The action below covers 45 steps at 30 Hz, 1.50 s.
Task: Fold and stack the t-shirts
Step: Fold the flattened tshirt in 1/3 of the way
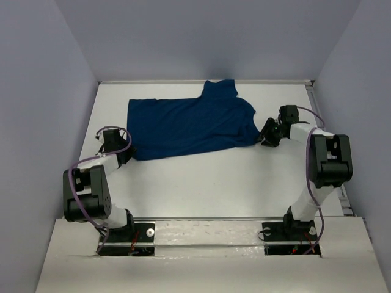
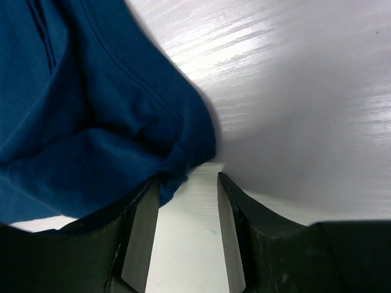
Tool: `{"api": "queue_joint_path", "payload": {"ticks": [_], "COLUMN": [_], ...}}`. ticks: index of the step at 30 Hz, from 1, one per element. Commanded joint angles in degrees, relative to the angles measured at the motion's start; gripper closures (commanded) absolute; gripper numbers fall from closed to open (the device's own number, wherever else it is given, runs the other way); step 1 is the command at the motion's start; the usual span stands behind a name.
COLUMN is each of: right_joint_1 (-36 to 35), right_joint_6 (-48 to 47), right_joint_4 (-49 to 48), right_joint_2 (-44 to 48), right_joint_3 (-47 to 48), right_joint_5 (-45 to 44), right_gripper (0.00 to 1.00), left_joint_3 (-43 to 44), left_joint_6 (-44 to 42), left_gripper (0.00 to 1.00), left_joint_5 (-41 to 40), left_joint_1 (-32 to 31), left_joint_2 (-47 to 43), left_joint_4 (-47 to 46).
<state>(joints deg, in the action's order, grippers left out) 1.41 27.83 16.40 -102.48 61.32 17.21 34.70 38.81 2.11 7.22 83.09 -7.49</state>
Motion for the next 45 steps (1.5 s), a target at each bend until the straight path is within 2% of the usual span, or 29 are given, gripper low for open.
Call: {"api": "queue_joint_path", "payload": {"ticks": [1,2,5,6,7,12,15,20,21,22,24,25,26,28,30,33,34,35,36,37,38,40,41,42,43,44,45], "right_joint_1": [-0.18,-0.18,0.96,0.96,1.57,3.42,4.83,11.24,12.12,12.82,13.44,13.44,13.44,13.44,13.44,12.92,12.22,10.04,8.19,5.56,2.58,-6.54,-8.86,-10.88,-13.60,-14.15,-14.15], "right_joint_6": [3.09,3.36,5.65,6.52,8.10,7.94,7.93,11.97,12.76,13.99,14.35,13.83,13.22,10.07,7.60,3.81,3.63,3.80,5.11,5.12,6.26,7.40,7.67,7.93,7.94,7.85,8.02], "right_joint_4": [-6.10,-6.82,-9.71,-10.68,-11.21,-8.68,-2.54,5.73,6.88,9.06,10.40,11.19,12.15,15.39,17.34,19.98,19.98,19.64,18.33,18.31,16.66,14.37,13.92,13.83,12.87,12.25,11.90], "right_joint_2": [-1.84,-2.46,-3.96,-3.87,-3.52,6.74,15.42,27.20,29.24,33.00,36.02,37.34,37.35,37.61,40.33,44.98,46.91,47.02,46.67,46.67,45.45,40.81,38.43,36.05,34.03,32.36,29.29], "right_joint_3": [2.49,2.66,2.58,2.05,0.74,-7.95,-15.68,-24.74,-26.85,-27.65,-28.36,-28.19,-27.40,-24.08,-21.87,-18.70,-18.43,-18.08,-17.90,-17.64,-17.20,-14.14,-12.99,-10.72,-10.17,-9.91,-9.73], "right_joint_5": [0.80,1.07,0.45,0.45,-0.24,-7.17,-9.73,-8.87,-8.17,-8.42,-9.04,-9.39,-9.48,-9.04,-8.60,-5.36,-2.65,-0.88,1.66,1.77,0.47,-3.83,-4.37,-5.34,-7.87,-8.59,-9.21], "right_gripper": [0.53,0.56,0.79,0.92,0.98,1.00,1.00,0.99,0.94,0.89,0.76,0.51,0.40,0.18,0.10,0.10,0.20,0.50,0.70,0.87,0.96,1.00,1.00,0.98,0.95,0.90,0.81], "left_joint_3": [-0.16,0.28,0.98,1.42,1.60,2.57,1.52,-1.73,-2.70,-3.23,-5.24,-5.95,-6.22,-4.91,-1.50,3.42,4.49,5.11,5.12,5.12,5.03,4.33,4.33,4.50,4.50,4.85,5.29], "left_joint_6": [0.22,0.04,-0.66,-0.92,-1.62,-4.79,-6.11,-4.80,-3.75,-3.04,-1.81,-0.67,-0.49,-0.49,-2.06,-5.14,-5.75,-6.54,-6.73,-6.73,-6.81,-6.99,-6.73,-6.55,-6.46,-6.55,-6.73], "left_gripper": [0.71,0.74,0.89,0.94,1.00,1.00,1.00,1.00,0.97,0.78,0.45,0.15,0.04,0.01,0.01,0.01,0.01,0.01,0.01,0.01,0.01,0.01,0.14,0.20,0.30,0.36,0.40], "left_joint_5": [-0.44,-0.79,-1.32,-1.58,-1.58,-4.83,-5.01,-3.96,-3.35,-2.99,-2.38,-0.55,-0.01,0.79,0.53,-0.09,-0.26,-0.61,-0.88,-1.05,-0.88,0.96,1.40,1.23,0.71,-0.25,-1.57], "left_joint_1": [0.07,0.07,0.07,0.07,0.07,0.07,0.07,0.07,0.07,0.07,0.07,0.07,0.07,0.07,0.07,-0.71,-1.68,-3.77,-4.75,-5.46,-5.99,-6.78,-7.83,-9.32,-10.03,-10.65,-10.65], "left_joint_2": [0.84,1.02,1.55,1.55,1.46,0.32,-3.00,-8.46,-9.25,-10.91,-13.03,-15.22,-16.28,-18.74,-20.50,-24.29,-23.59,-23.41,-22.63,-22.62,-21.14,-17.90,-16.74,-15.51,-13.33,-12.35,-11.21], "left_joint_4": [0.98,1.24,2.03,2.47,2.82,6.78,10.12,14.25,15.82,16.79,17.68,17.77,17.68,18.90,21.37,23.04,23.56,23.31,23.05,22.78,22.43,19.63,19.01,17.52,16.64,16.45,16.19]}}
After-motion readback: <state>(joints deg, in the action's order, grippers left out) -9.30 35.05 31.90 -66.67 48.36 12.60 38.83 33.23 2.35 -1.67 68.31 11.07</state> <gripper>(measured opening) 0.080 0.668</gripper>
